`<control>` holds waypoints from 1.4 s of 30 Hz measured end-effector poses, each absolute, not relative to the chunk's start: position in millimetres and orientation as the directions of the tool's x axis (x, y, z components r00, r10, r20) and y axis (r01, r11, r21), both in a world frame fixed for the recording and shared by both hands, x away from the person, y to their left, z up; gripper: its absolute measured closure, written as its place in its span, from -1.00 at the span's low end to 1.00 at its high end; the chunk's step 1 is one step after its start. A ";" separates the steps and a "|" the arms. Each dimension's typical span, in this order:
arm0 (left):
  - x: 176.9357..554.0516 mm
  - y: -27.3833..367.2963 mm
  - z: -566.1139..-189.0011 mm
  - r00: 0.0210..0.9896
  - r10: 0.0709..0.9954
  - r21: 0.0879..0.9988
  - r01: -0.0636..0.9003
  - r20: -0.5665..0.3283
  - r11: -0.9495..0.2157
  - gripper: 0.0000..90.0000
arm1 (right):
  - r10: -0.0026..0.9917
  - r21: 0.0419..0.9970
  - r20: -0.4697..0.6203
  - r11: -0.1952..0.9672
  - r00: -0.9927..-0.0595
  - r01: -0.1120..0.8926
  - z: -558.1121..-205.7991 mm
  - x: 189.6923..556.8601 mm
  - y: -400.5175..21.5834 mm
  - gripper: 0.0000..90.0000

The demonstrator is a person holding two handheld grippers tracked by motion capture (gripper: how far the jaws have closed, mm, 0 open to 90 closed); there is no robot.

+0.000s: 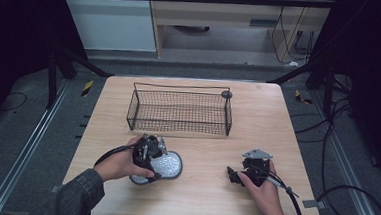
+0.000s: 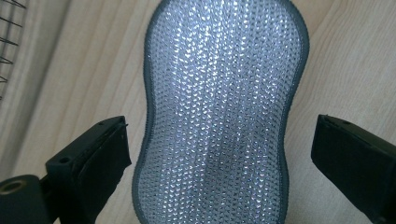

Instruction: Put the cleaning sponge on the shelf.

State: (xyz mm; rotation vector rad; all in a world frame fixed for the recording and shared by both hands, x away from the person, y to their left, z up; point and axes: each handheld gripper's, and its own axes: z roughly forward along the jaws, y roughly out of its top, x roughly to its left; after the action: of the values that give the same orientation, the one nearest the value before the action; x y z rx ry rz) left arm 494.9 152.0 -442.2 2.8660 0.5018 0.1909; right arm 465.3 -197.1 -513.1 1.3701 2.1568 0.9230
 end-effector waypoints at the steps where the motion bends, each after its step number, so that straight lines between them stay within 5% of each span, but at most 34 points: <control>1: 495.7 151.5 -443.8 0.934 0.347 0.231 0.320 0.086 -0.919 -0.92 | 0.905 0.723 0.000 0.294 -0.425 0.625 -513.1 465.4 -197.1 -0.99; 42: 512.9 143.5 -468.1 0.942 0.336 0.168 0.330 0.013 -0.929 -0.94 | 0.899 0.720 -0.005 0.307 -0.438 0.622 -512.8 464.8 -197.3 -0.99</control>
State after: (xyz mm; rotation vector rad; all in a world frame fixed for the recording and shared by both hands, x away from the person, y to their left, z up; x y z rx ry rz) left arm 512.9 143.5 -468.1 2.9329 0.5065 0.0618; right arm 464.8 -197.3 -512.8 1.3547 2.1716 0.9190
